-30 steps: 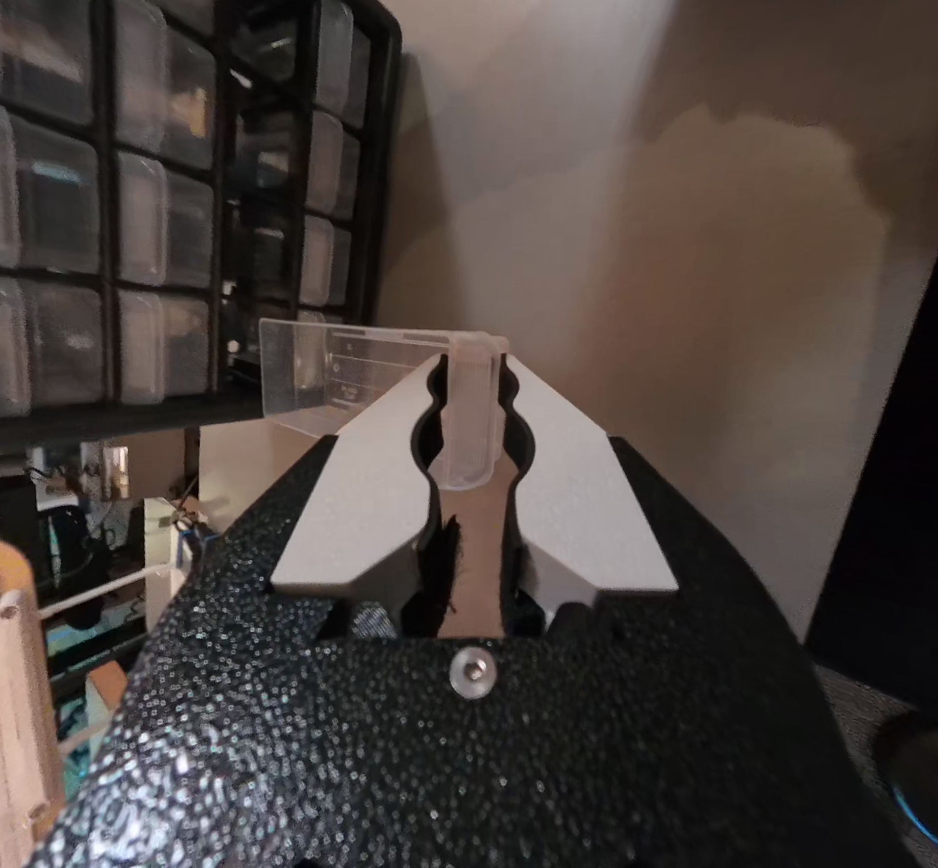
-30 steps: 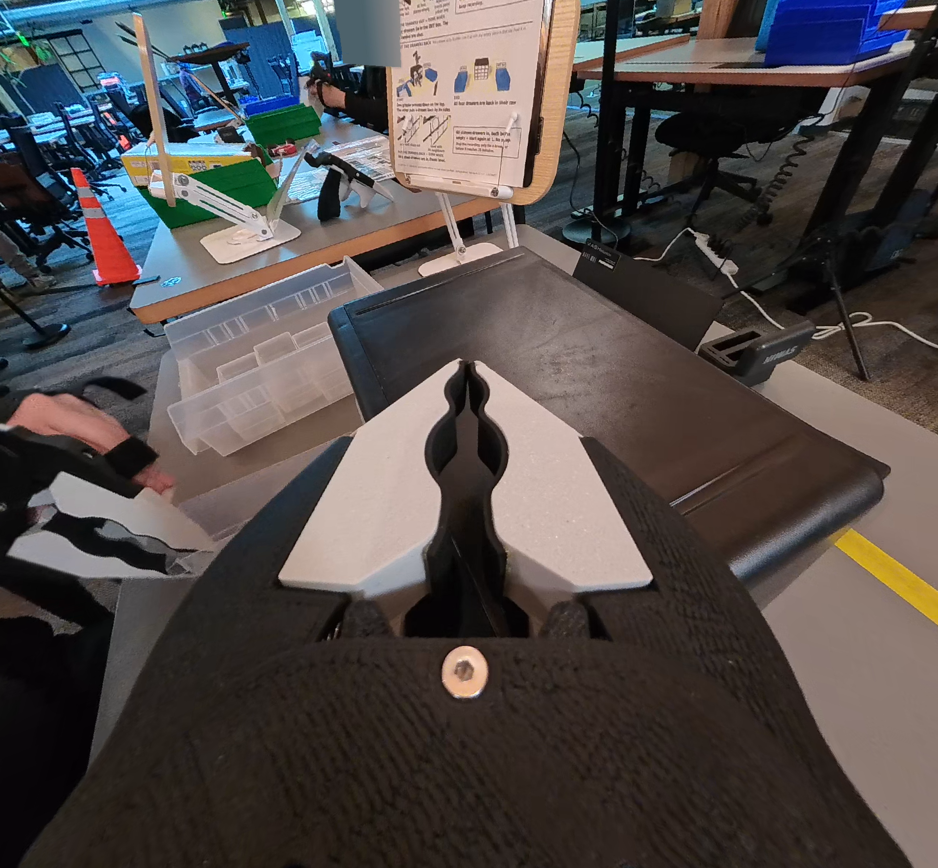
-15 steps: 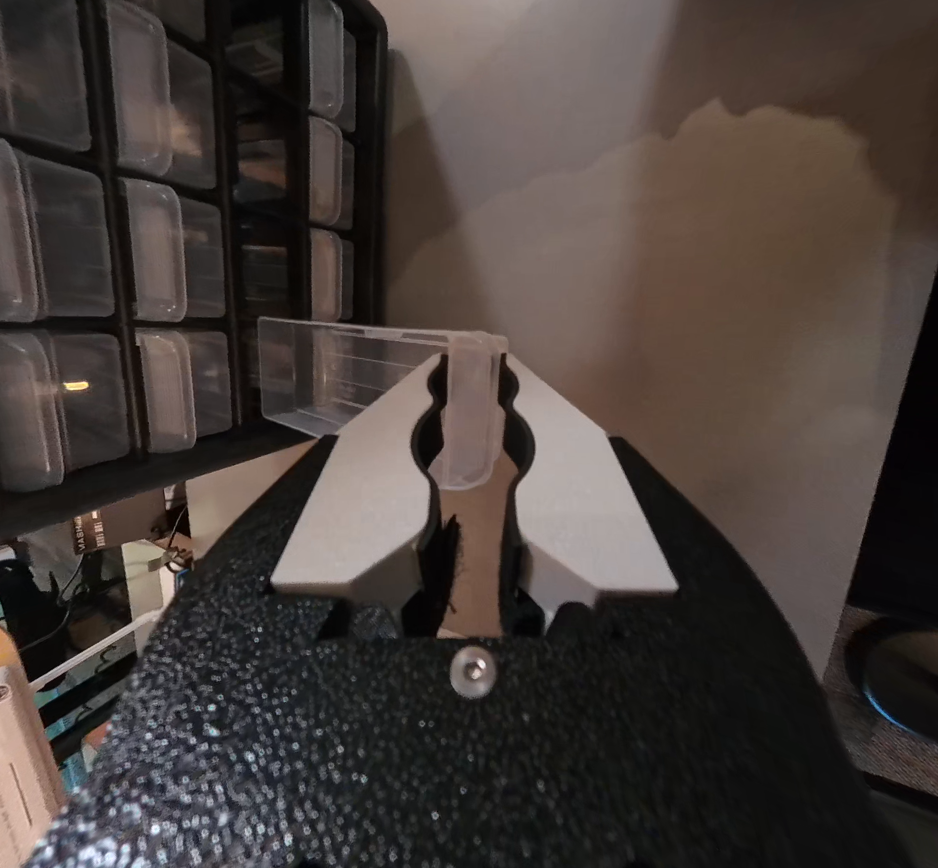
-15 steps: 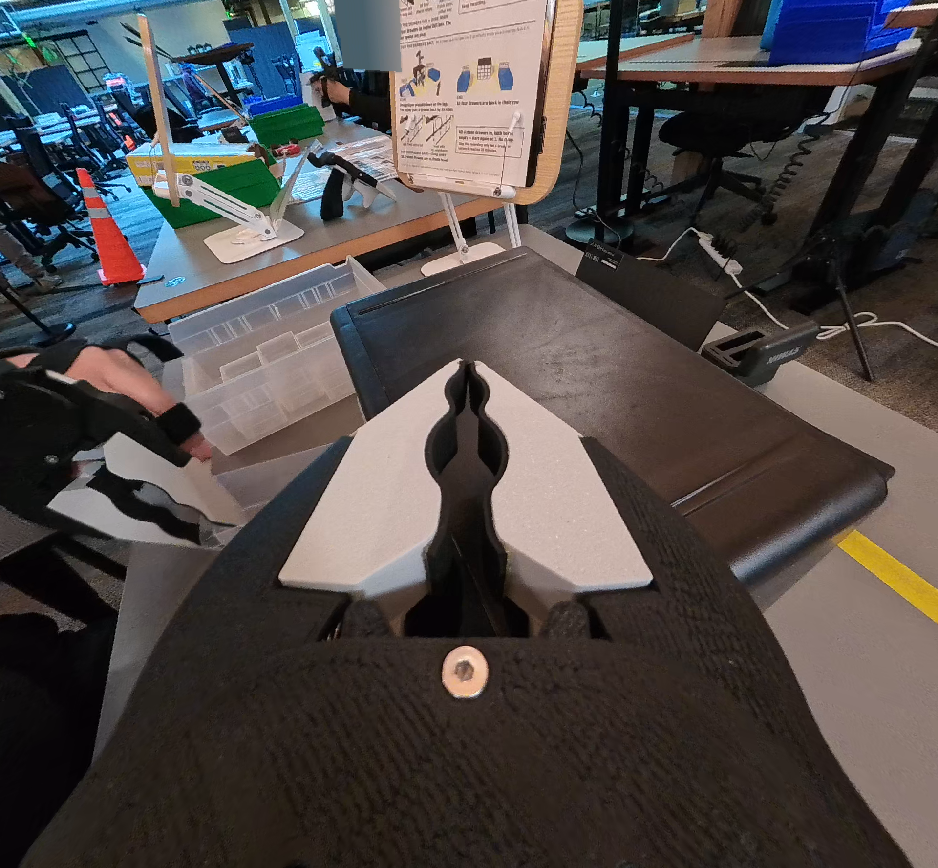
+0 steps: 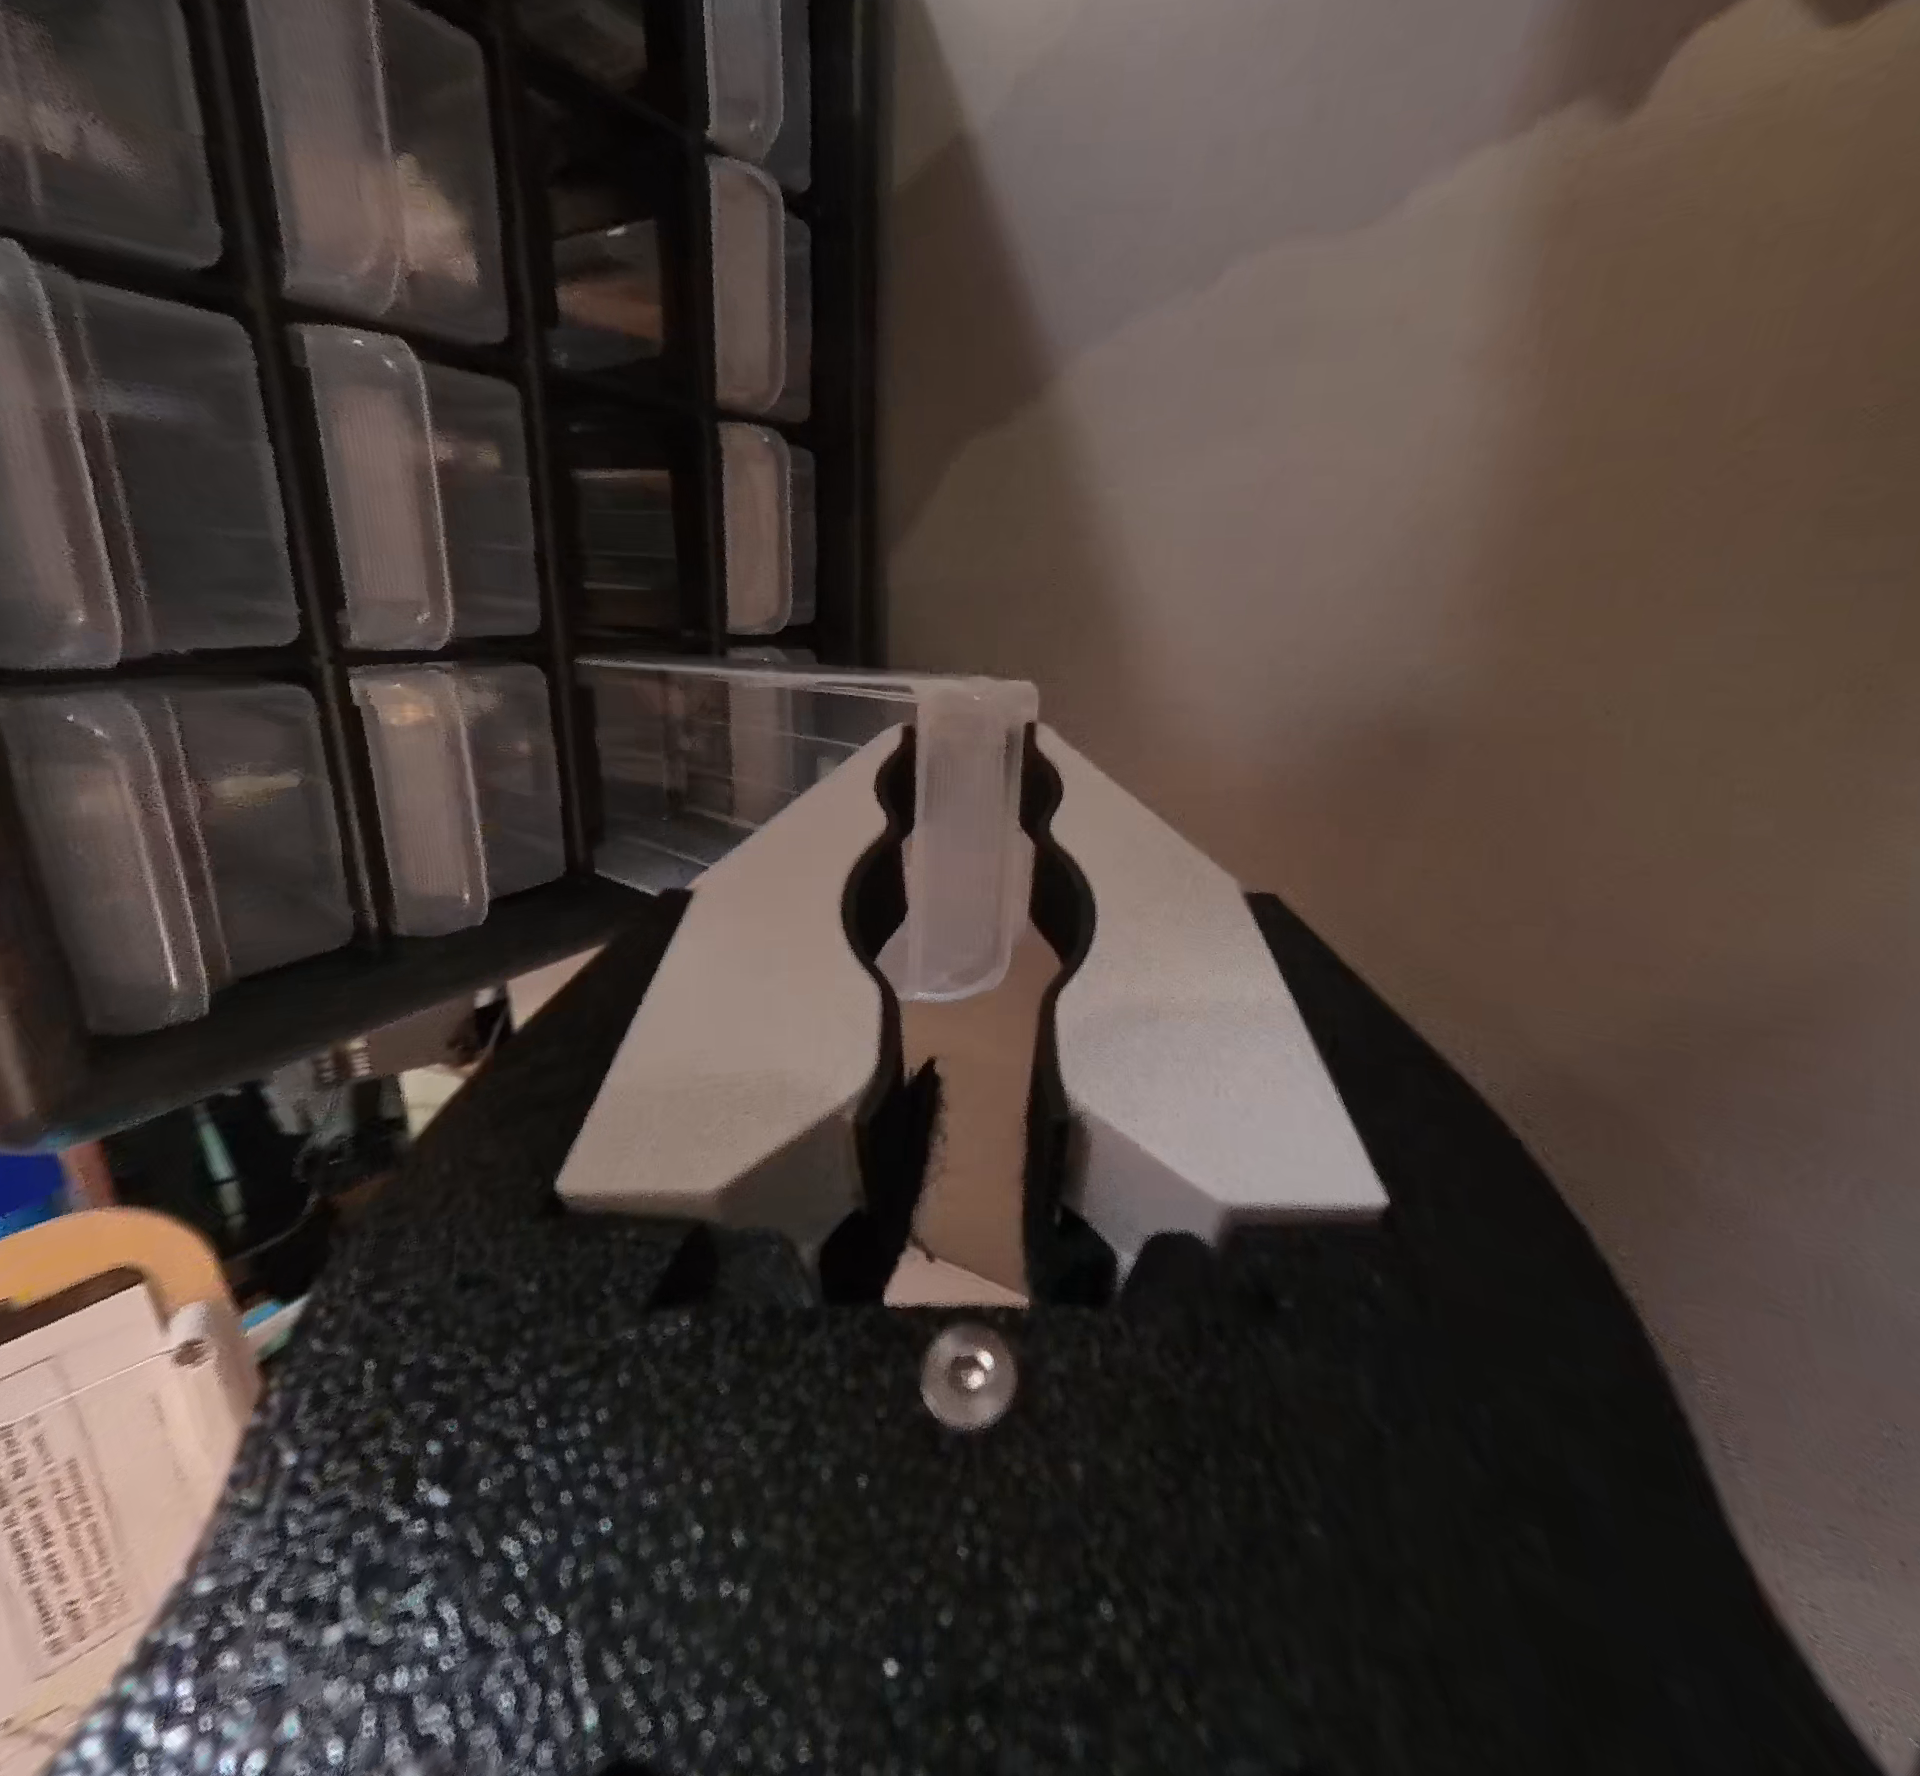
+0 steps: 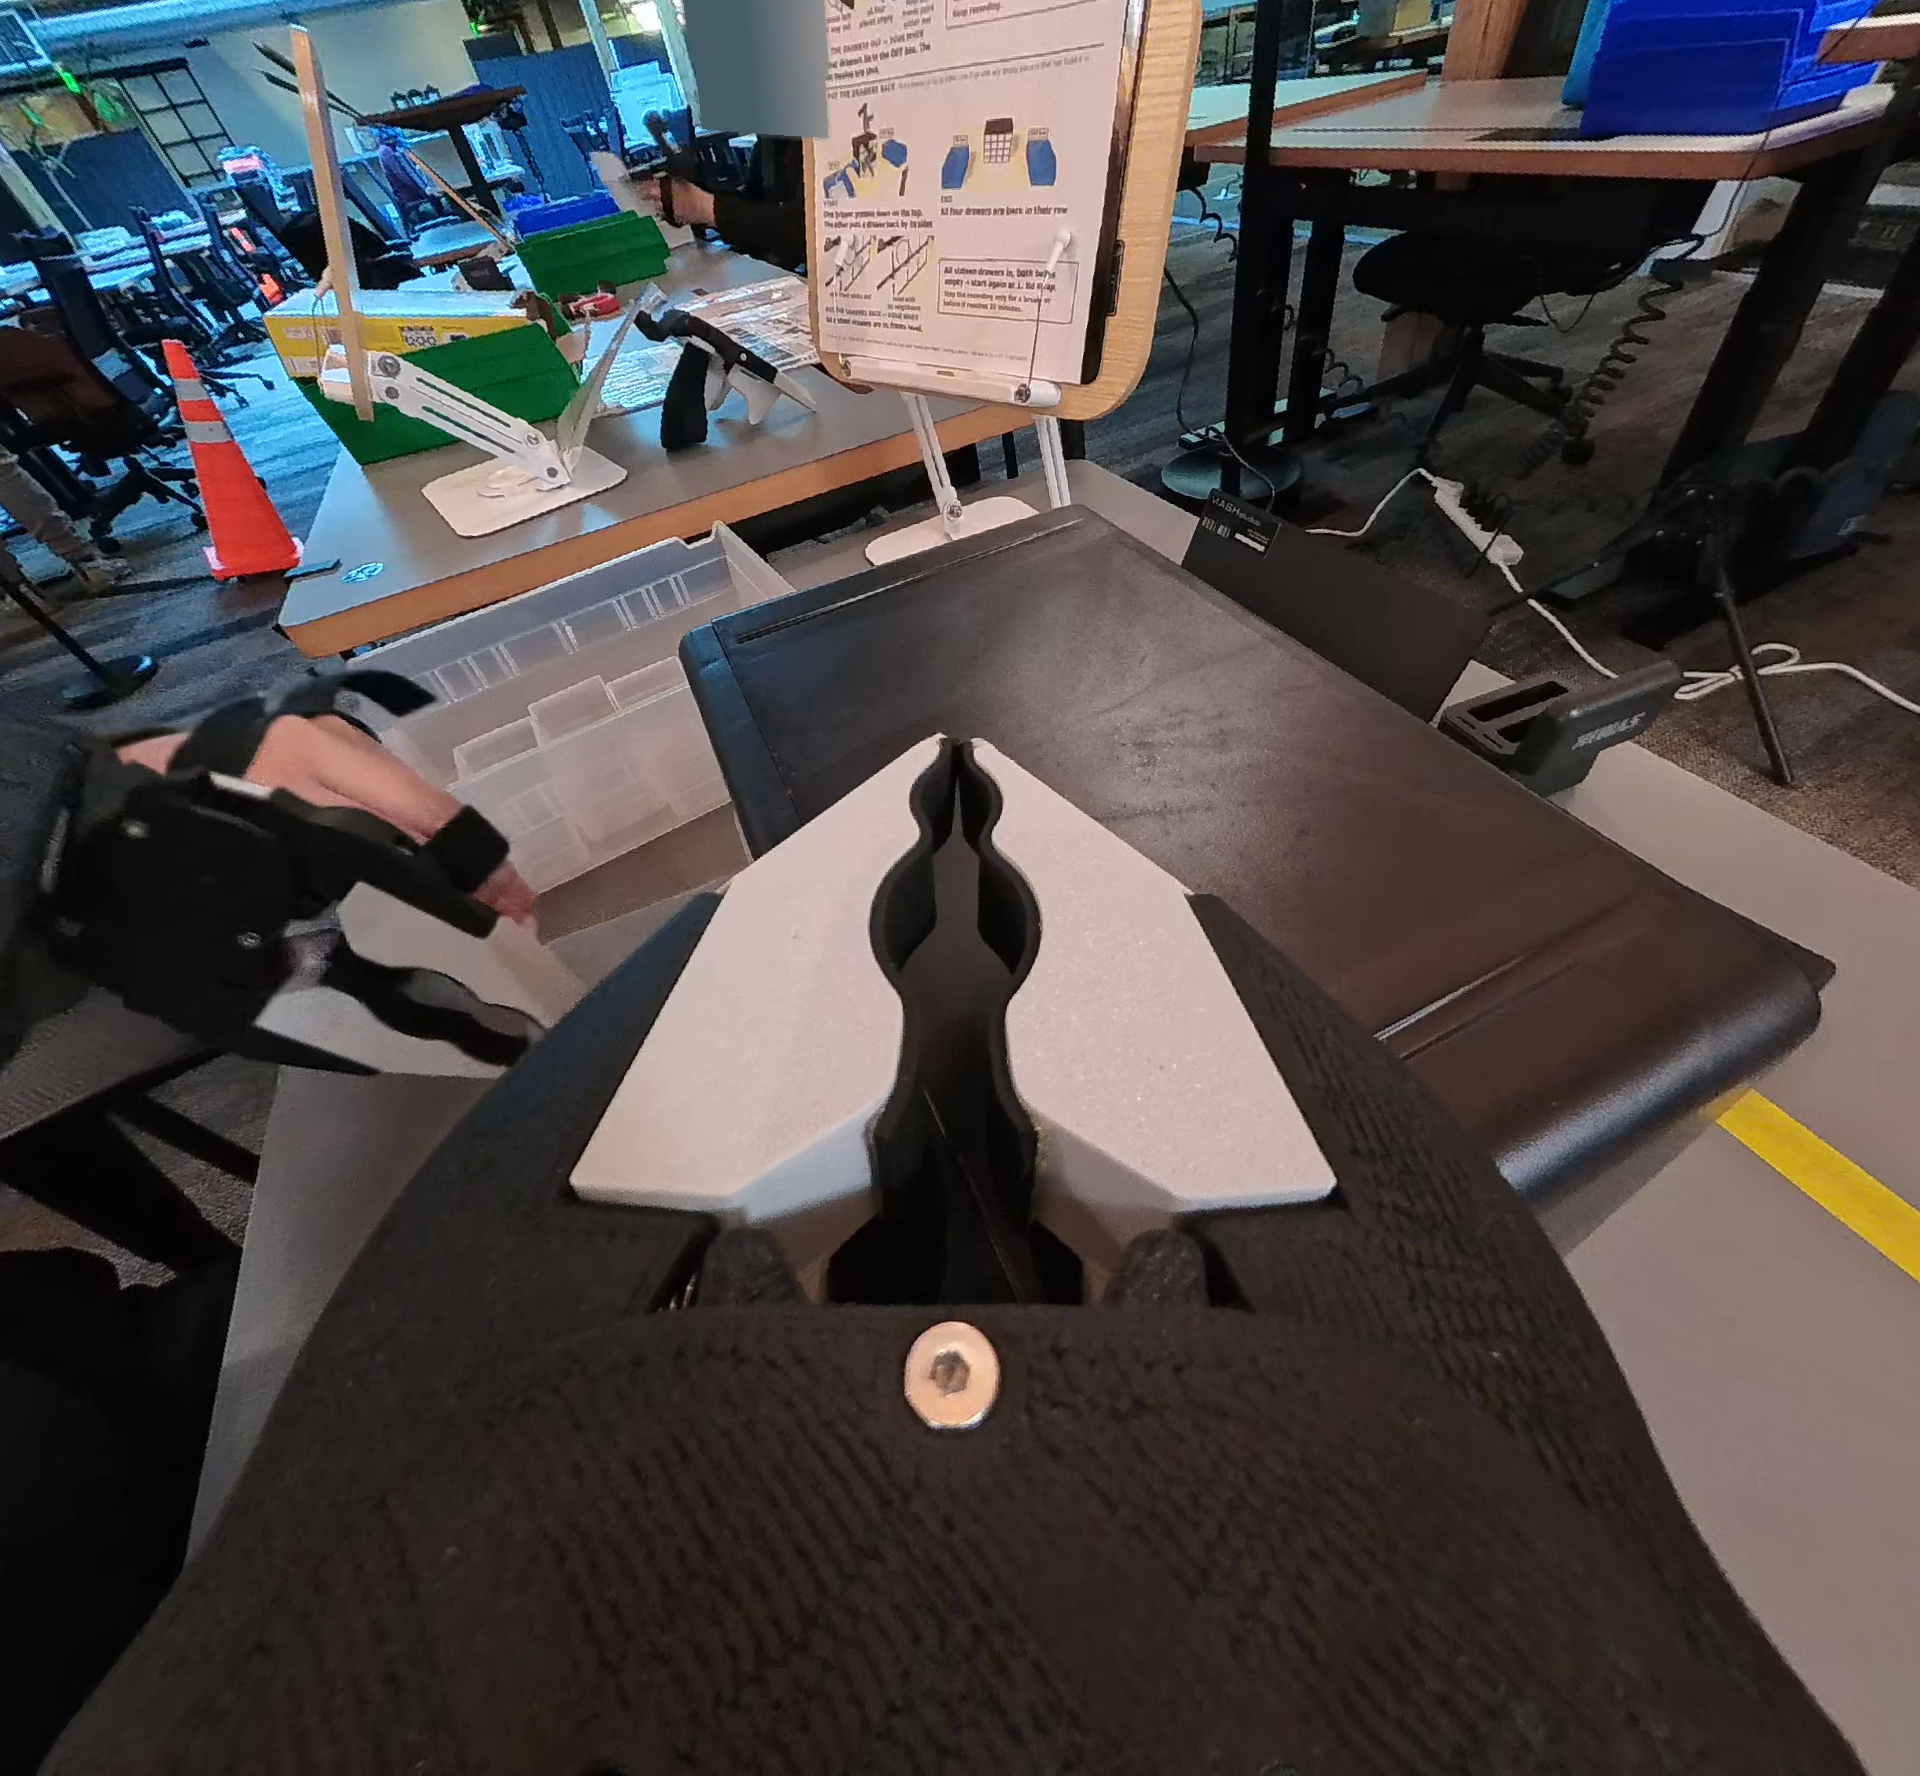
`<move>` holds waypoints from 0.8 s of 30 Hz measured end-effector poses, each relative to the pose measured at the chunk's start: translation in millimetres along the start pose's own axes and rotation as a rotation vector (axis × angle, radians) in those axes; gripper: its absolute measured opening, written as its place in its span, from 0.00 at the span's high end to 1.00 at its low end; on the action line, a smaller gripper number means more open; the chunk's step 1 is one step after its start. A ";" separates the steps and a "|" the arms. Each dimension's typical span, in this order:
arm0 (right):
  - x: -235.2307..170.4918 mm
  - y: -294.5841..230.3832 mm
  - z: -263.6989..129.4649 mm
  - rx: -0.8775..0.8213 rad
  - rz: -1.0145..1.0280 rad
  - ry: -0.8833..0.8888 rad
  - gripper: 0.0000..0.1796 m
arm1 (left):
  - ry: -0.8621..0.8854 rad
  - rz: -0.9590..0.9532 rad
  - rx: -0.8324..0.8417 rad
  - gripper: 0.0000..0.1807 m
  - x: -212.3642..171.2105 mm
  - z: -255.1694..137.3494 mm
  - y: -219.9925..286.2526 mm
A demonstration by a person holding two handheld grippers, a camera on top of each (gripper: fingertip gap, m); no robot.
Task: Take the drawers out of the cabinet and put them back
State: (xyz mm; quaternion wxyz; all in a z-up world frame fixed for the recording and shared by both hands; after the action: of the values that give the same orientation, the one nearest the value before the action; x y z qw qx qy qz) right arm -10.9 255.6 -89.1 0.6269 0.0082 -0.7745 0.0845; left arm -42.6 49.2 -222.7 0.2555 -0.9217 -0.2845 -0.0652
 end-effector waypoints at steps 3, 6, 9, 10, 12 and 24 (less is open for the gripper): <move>0.0 -0.1 0.0 0.001 0.000 0.000 1.00 | -0.038 0.022 0.070 0.91 -12.1 16.3 -6.2; 0.0 -0.5 0.2 0.003 0.000 0.000 1.00 | 0.031 0.013 0.127 0.91 -12.1 24.3 -14.6; 0.0 -0.5 0.2 0.003 0.000 -0.001 1.00 | 0.037 -0.038 0.240 0.88 -17.2 28.3 -30.2; 0.0 -0.6 0.1 0.004 0.000 0.000 1.00 | 0.037 -0.061 0.281 0.86 -18.9 28.4 -33.5; 0.0 -0.6 0.0 0.006 0.001 0.001 1.00 | 0.049 -0.094 0.329 0.72 -21.1 23.6 -30.5; -0.2 -0.5 -0.2 0.008 0.001 0.003 1.00 | 0.259 -0.317 0.270 0.74 -23.1 26.2 16.0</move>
State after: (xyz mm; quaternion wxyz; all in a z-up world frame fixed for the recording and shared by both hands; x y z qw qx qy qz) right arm -10.6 255.1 -89.2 0.6278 0.0102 -0.7733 0.0880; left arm -53.5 39.8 -258.3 0.3975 -0.8068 -0.3967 -0.1835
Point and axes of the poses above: each gripper's, where its closed fingertips meet, z out along the fingers, x out of its top, y = z × x across the jaws, the point moved 5 cm from there along -z, back along the fingers, and after that the axes turned 8 degrees about -x, right-handed, at the moved point
